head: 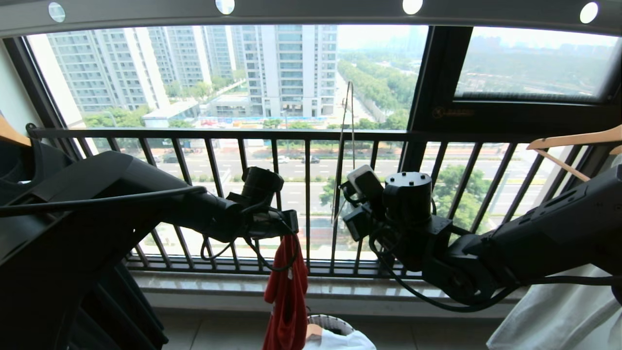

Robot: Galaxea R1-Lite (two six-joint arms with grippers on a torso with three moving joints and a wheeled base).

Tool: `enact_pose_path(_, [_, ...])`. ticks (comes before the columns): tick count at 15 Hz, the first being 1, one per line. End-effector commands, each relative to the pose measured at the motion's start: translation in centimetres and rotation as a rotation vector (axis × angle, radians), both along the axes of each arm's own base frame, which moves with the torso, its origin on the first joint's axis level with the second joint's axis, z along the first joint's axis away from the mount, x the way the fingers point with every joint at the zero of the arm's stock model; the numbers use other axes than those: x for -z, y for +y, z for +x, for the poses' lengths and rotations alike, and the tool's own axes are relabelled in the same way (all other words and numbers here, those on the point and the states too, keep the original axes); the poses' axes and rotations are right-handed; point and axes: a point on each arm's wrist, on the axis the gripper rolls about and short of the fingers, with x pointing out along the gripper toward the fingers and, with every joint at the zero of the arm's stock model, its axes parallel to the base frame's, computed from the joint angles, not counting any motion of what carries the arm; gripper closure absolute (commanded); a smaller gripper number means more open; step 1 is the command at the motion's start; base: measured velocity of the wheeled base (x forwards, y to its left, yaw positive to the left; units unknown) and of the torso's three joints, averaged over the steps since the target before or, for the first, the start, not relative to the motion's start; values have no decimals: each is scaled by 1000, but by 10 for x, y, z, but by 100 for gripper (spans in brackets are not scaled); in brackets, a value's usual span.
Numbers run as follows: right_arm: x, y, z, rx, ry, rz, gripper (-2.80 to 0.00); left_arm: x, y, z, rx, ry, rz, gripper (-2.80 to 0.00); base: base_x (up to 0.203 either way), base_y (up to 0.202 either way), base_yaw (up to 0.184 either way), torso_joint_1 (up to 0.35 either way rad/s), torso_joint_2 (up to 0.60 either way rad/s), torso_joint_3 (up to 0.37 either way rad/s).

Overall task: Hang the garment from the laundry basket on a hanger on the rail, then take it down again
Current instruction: Put clothes in the basket

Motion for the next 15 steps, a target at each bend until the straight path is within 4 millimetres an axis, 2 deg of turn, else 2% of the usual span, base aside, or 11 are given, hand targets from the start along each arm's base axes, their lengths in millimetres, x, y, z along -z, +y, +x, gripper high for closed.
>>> enact_pose_path(1, [-1, -5, 3, 15, -10, -9, 0, 16, -2, 3, 5, 28, 22, 0, 0, 0, 0, 0, 0, 0])
enact_pose_path(7, [-4, -13, 7, 36, -17, -18, 0, 49, -11, 3, 36, 81, 87, 0, 0, 0, 0, 0, 0, 0])
enact_pose_path(9, [-7, -14, 7, 37, -23, -13, 0, 62, -20, 1, 33, 92, 120, 0, 0, 0, 0, 0, 0, 0])
enact_pose_path(12, [-9, -16, 7, 41, -28, -10, 0, 66, -22, 1, 34, 96, 125, 0, 0, 0, 0, 0, 0, 0])
enact_pose_path(13, [-9, -16, 7, 41, -27, -12, 0, 66, -22, 3, 34, 96, 125, -10, 0, 0, 0, 0, 0, 0])
enact_pose_path(14, [-9, -16, 7, 41, -27, -12, 0, 67, -23, 3, 33, 96, 126, -280, 0, 0, 0, 0, 0, 0])
enact_pose_path(15, [-9, -16, 7, 41, -29, -11, 0, 67, -23, 3, 33, 95, 126, -280, 0, 0, 0, 0, 0, 0])
